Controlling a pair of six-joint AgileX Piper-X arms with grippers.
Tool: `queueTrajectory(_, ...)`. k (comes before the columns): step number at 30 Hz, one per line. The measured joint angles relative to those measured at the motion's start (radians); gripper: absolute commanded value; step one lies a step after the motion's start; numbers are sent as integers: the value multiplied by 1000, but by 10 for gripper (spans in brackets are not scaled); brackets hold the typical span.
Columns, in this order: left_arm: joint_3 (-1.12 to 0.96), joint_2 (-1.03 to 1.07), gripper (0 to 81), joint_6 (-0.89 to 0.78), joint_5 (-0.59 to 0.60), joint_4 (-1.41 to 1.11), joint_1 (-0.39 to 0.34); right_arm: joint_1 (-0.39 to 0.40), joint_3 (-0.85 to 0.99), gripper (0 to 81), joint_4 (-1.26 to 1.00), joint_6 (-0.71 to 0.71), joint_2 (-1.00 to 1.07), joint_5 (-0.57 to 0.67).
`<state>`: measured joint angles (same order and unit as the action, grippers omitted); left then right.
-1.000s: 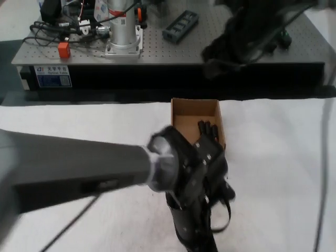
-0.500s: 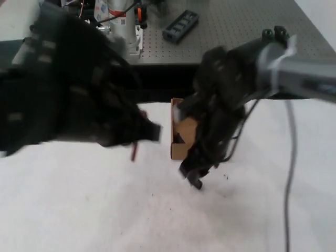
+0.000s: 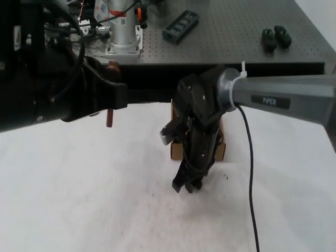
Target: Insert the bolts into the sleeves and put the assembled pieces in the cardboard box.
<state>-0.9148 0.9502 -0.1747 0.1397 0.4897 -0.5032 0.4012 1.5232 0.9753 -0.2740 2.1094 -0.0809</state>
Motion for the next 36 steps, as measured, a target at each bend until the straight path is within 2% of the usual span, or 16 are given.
queueTrajectory(4, 2, 0, 7, 0, 0, 0, 0, 0, 5, 8, 33, -8, 4, -18)
queueTrajectory(8, 2, 0, 7, 0, 0, 3, 0, -9, 2, 6, 52, -13, -4, 31)
queueTrajectory(11, 2, 0, 7, 0, 10, 3, 0, -22, -51, 6, 51, -22, -67, 170)
queueTrajectory(12, 2, 0, 7, -2, 25, -3, 0, -23, -57, 6, 51, -22, -67, 181)
queueTrajectory(15, 2, 0, 7, -15, 89, -50, 0, -30, -178, 6, 5, -18, -231, 332)
queueTrajectory(17, 2, 6, 7, -29, 125, -100, 0, -30, -235, 6, -39, -9, -314, 378)
queueTrajectory(18, 2, 11, 7, -43, 140, -133, 0, -26, -344, 6, -127, 25, -477, 457)
queueTrajectory(21, 2, 49, 7, -140, 222, -277, 0, -4, -531, 6, -312, 118, -746, 566)
queueTrajectory(22, 2, 60, 7, -165, 244, -315, 0, -2, -542, 6, -312, 118, -762, 571)
queueTrajectory(26, 2, 121, 7, -248, 377, -439, 0, 39, -751, 6, -579, 291, -1046, 669)
queueTrajectory(31, 4, 140, 7, -317, 536, -558, 1, 70, -874, 6, -802, 450, -1204, 695)
queueTrajectory(34, 4, 140, 7, -341, 607, -577, 1, 76, -915, 6, -966, 569, -1204, 724)
queueTrajectory(36, 4, 140, 7, -343, 632, -577, 1, 77, -915, 6, -1045, 597, -1187, 739)
